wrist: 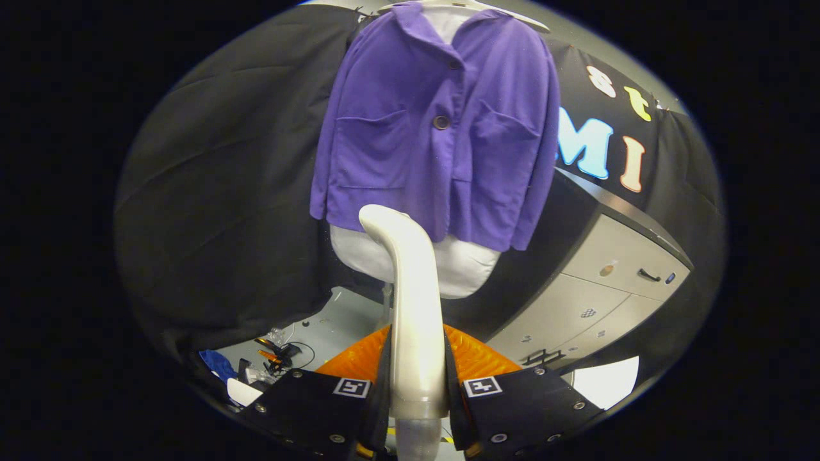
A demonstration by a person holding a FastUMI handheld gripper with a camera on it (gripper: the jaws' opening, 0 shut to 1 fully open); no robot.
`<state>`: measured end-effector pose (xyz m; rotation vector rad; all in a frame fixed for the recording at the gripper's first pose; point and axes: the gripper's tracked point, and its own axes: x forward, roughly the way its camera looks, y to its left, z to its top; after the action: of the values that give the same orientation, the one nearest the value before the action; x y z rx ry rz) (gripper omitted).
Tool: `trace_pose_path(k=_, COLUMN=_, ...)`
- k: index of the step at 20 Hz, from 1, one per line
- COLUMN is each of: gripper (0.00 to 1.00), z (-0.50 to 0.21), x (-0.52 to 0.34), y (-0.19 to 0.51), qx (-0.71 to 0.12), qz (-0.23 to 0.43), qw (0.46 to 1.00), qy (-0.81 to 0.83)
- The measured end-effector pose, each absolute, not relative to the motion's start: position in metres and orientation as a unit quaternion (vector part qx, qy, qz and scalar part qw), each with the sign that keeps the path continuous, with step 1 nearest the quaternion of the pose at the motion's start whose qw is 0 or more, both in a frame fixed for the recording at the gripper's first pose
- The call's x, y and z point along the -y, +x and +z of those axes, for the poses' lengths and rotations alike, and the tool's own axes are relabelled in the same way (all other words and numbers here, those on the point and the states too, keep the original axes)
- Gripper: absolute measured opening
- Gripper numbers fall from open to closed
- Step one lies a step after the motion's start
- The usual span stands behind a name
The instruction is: Iron the clothes twice with a garment steamer, once on the left side and once on the right side.
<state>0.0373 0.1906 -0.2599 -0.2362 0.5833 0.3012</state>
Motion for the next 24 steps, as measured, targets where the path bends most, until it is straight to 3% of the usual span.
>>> trace_pose_path(k=11, gripper=0.39, z=-0.113, x=-0.036, y=0.053, qx=-0.174, qz=0.029, qw=0.984, qy=0.002)
trace_pose_path(k=18, gripper=0.38, z=-0.021, x=0.008, y=0.044, qx=-0.071, qz=0.014, qw=0.997, qy=0.039)
trace_pose_path(k=24, gripper=0.38, z=0.008, x=0.016, y=0.020, qx=0.003, qz=-0.003, qw=0.999, qy=0.040)
